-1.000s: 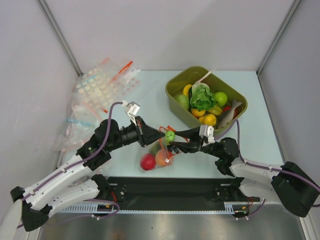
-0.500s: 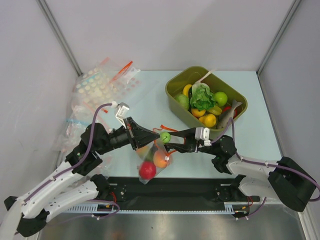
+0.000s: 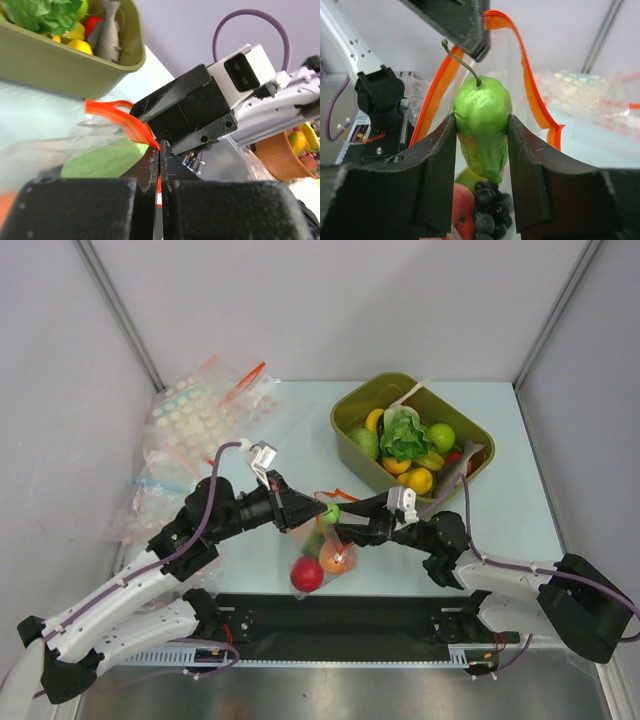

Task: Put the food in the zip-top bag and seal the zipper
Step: Adjust the fake vegetable in the zipper food storage bag.

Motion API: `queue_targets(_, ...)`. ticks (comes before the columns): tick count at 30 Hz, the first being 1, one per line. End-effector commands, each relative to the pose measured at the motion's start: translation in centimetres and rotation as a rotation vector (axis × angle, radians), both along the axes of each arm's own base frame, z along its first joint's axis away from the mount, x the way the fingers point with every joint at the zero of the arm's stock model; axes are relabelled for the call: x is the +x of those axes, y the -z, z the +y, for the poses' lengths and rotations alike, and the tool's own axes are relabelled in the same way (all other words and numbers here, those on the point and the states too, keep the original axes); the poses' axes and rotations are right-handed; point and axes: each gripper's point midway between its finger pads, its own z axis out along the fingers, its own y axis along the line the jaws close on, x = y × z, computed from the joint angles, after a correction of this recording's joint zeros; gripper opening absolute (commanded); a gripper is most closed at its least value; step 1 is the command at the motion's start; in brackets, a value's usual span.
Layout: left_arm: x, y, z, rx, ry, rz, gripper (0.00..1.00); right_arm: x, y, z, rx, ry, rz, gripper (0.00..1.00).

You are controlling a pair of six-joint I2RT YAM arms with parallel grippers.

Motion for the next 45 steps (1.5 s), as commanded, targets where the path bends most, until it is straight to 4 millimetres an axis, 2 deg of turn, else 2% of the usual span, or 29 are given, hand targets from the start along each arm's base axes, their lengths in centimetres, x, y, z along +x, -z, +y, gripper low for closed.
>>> queue_targets(1, 1.2, -2.6, 0.0, -0.064, -0.047, -0.068, 0.0, 0.0, -5.7, -2.2, 0.254, 0.012, 0.023, 0.0)
queue_targets(4, 2.0, -2.2, 0.1, -0.06, -0.09, -0.067, 0.0, 0.6, -6.4, -2.0, 0.273, 0.007, 0.107, 0.0)
queue_targets(5, 2.4, -2.3, 0.3, -0.064, -0.116, -0.074, 0.0, 1.8, -5.9, -1.8, 0.262, 0.043, 0.184, 0.0)
queue_targets(7, 3.0, -2.1, 0.5, -0.059, -0.145, -0.082, 0.0, 2.3, -7.2, -1.4, 0.259, 0.046, 0.247, 0.0)
queue_targets(8, 3.2, -2.1, 0.7, -0.06, -0.164, -0.088, 0.01, 3.4, -5.5, -0.7, 0.193, 0.09, 0.325, 0.0)
queue_targets(10, 4.0, -1.7, 1.4, -0.063, -0.221, -0.091, 0.0, 3.4, -6.1, 0.1, 0.169, 0.116, 0.337, 0.0)
queue_targets(11, 4.1, -2.5, 1.7, -0.091, -0.237, -0.114, 0.0, 3.8, -5.5, 0.3, 0.152, 0.143, 0.356, 0.0)
queue_targets(13, 4.4, -2.2, 2.1, -0.093, -0.265, -0.121, 0.0, 3.7, -5.0, 1.0, 0.144, 0.145, 0.371, 0.0)
queue_targets(20, 3.6, -3.6, 3.1, -0.147, -0.274, -0.165, 0.0, 3.9, -3.0, 3.3, 0.116, 0.096, 0.407, 0.0)
queue_targets(21, 3.4, -3.7, 3.3, -0.154, -0.275, -0.172, 0.0, 4.0, -2.1, 3.8, 0.096, 0.09, 0.422, 0.0)
queue_targets(27, 3.2, -3.9, 3.4, -0.172, -0.267, -0.185, 0.0, 3.3, -0.3, 6.4, 0.04, 0.008, 0.465, 0.0)
queue_targets(34, 3.2, -3.8, 3.4, -0.175, -0.267, -0.19, 0.0, 3.4, -0.3, 6.7, 0.052, -0.006, 0.521, 0.0)
queue_targets(37, 3.4, -3.6, 3.5, -0.167, -0.276, -0.188, 0.0, 3.3, 0.2, 7.1, 0.013, -0.012, 0.541, 0.14)
queue_targets(39, 3.6, -3.5, 3.4, -0.157, -0.283, -0.183, 0.0, 3.3, 0.2, 7.3, 0.003, -0.019, 0.531, 0.32)
queue_targets(40, 3.6, -3.2, 3.4, -0.148, -0.283, -0.177, 0.0, 3.1, 0.1, 7.3, -0.004, -0.027, 0.501, 0.44)
queue_targets(41, 3.7, -3.1, 3.3, -0.144, -0.283, -0.169, 0.0, 3.0, 0.1, 7.2, -0.004, -0.028, 0.486, 0.62)
queue_targets(45, 4.1, -2.6, 3.8, -0.132, -0.318, -0.15, 0.01, 3.4, -0.8, 6.4, -0.005, 0.022, 0.437, 0.64)
